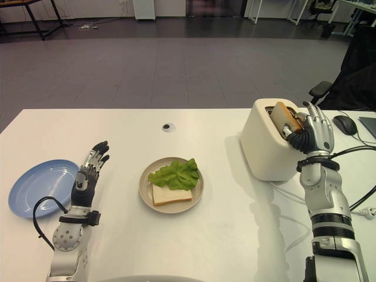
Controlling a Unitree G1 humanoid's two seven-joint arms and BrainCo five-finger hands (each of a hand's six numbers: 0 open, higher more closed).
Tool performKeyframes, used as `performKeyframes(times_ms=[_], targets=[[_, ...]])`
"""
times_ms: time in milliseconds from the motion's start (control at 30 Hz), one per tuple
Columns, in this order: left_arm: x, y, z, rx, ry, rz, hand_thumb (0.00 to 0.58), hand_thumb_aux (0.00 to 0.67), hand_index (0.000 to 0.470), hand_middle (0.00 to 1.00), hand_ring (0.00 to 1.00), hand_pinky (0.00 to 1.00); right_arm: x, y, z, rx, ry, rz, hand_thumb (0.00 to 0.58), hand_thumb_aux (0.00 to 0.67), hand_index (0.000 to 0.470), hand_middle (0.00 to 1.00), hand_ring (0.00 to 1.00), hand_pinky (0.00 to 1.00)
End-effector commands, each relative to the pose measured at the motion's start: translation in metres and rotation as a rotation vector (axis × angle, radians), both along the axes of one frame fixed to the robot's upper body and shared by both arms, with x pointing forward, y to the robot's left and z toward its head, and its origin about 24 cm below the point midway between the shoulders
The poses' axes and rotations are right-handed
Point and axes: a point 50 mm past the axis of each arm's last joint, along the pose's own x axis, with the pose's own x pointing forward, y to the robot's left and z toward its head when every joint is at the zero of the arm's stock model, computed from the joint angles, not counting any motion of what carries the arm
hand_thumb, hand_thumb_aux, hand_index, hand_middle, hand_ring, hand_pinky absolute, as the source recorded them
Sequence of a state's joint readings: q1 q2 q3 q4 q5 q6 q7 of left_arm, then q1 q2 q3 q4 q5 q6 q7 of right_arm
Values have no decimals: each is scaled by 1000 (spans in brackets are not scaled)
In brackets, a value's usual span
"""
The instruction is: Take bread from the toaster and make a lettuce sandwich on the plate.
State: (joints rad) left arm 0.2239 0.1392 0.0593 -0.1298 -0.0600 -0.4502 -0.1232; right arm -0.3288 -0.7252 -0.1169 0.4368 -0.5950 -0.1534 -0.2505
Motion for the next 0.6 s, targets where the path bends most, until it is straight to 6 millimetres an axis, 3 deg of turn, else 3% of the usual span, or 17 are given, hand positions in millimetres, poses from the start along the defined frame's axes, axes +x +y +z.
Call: performKeyframes(times_ms=[33, 167, 433, 600], targets=[[-2, 3, 0, 10, 0, 7, 0, 0, 0, 0, 0, 0, -4, 0, -1, 26, 24, 8, 580, 670, 470, 0, 0, 0], [-1, 3, 0, 11, -3, 8, 0, 0, 0, 0, 0, 0, -5, 6, 11, 131, -49, 63, 580, 670, 470, 0, 0, 0], [0, 0, 0, 7, -8, 5, 0, 0, 0, 0, 0, 0, -33, 39, 89, 369, -541, 375, 580, 670, 470, 0, 0, 0], [1, -1, 1, 3, -12, 3, 0, 0, 0, 0, 0, 0, -39, 58, 100, 434, -563, 494, 580, 670, 470, 0, 0, 0]])
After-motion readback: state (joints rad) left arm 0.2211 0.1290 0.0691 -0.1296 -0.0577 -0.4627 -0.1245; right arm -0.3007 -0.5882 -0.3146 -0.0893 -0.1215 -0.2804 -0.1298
